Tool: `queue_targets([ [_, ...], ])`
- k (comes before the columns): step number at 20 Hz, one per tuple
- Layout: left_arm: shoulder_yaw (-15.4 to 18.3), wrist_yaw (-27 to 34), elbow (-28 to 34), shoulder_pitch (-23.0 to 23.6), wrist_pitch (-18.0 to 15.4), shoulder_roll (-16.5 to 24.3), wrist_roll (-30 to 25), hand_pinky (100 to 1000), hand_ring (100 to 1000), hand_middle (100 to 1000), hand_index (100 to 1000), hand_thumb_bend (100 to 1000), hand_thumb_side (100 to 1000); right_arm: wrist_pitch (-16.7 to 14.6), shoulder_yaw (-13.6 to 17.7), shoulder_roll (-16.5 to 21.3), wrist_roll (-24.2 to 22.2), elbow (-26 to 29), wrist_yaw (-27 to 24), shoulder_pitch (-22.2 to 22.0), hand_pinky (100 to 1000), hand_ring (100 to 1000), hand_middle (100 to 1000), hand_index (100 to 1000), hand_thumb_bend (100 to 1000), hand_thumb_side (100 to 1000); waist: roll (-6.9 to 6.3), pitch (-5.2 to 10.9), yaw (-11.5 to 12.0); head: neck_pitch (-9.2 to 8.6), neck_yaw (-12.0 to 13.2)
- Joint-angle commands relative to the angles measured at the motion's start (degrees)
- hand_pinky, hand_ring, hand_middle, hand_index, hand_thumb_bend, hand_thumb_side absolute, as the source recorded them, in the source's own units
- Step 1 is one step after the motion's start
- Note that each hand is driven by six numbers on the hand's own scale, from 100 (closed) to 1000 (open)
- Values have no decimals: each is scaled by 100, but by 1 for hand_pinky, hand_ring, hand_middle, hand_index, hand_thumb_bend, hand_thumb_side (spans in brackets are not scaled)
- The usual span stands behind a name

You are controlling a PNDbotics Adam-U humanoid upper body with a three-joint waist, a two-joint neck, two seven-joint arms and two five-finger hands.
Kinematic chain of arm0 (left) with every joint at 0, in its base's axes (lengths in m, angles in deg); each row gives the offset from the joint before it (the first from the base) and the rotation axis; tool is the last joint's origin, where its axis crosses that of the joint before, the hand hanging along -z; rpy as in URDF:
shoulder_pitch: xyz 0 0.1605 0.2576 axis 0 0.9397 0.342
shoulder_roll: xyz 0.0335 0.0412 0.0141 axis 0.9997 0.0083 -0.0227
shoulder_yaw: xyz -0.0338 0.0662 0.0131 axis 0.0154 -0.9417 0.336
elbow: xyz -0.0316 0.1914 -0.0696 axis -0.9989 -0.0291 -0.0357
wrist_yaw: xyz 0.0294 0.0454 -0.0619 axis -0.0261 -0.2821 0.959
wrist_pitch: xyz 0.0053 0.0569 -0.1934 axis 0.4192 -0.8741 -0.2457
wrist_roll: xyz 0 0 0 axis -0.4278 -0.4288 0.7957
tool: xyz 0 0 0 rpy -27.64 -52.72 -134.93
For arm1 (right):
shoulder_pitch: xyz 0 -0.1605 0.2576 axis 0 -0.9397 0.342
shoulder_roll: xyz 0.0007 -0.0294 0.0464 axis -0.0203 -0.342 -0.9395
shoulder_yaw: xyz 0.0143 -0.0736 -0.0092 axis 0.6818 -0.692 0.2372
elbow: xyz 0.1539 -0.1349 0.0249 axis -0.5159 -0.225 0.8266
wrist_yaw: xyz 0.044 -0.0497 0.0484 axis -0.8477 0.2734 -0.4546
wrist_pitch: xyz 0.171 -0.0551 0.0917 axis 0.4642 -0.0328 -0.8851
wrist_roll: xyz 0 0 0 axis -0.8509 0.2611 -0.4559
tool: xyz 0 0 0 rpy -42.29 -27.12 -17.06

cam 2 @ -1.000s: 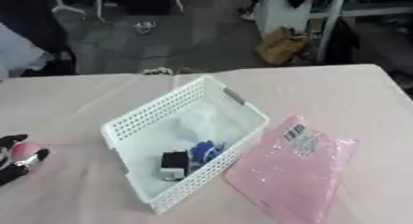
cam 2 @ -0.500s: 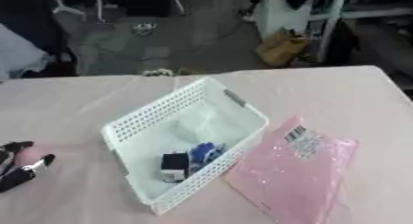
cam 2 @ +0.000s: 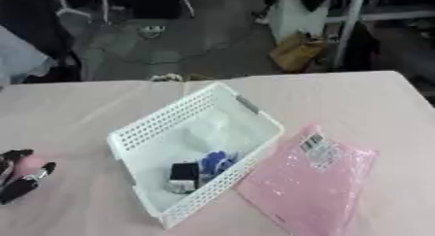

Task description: Pick up objects on the table and place them in the box.

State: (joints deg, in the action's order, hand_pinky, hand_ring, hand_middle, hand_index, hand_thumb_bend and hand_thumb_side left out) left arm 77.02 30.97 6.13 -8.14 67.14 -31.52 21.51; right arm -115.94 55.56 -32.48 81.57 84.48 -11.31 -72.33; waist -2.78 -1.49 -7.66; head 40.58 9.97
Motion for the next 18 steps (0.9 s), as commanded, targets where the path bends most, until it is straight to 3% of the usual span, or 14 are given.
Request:
queue_targets([
  [1,79,-71,-17,-53,32,151,69,757,869,828,964,587,985,-55,60,97,83,116,-7,33,767,807,757,760,100,1000,-17,31,12,-87,23],
  [13,115,-178,-170,-90,18,143,128,713,855,818,955,574,974,-56,72,101,103,116,1,32,767,808,757,760,100,1000,-2,29,15,-119,80],
  [14,119,-190,-192,-104,29,136,136,629,828,802,948,543,952,-56,74,96,105,116,1,28,767,808,757,759,100,1000,1,30,11,-121,77],
  [15,119,-201,-212,-115,37,130,147,629,828,802,948,543,952,-54,76,92,106,116,3,25,767,808,757,759,100,1000,3,31,9,-121,76],
  [16,125,-212,-219,-133,41,122,188,376,728,740,919,455,908,-51,78,86,108,116,4,20,767,808,757,758,100,1000,7,31,5,-128,82],
  [17,126,-222,-226,-143,45,112,249,376,728,740,919,455,908,-47,79,80,109,116,5,16,767,808,757,758,100,1000,9,30,3,-132,86],
  [18,128,-230,-223,-154,43,107,325,243,647,694,903,406,893,-44,80,75,112,116,7,14,767,808,757,757,100,1000,12,29,1,-133,83],
])
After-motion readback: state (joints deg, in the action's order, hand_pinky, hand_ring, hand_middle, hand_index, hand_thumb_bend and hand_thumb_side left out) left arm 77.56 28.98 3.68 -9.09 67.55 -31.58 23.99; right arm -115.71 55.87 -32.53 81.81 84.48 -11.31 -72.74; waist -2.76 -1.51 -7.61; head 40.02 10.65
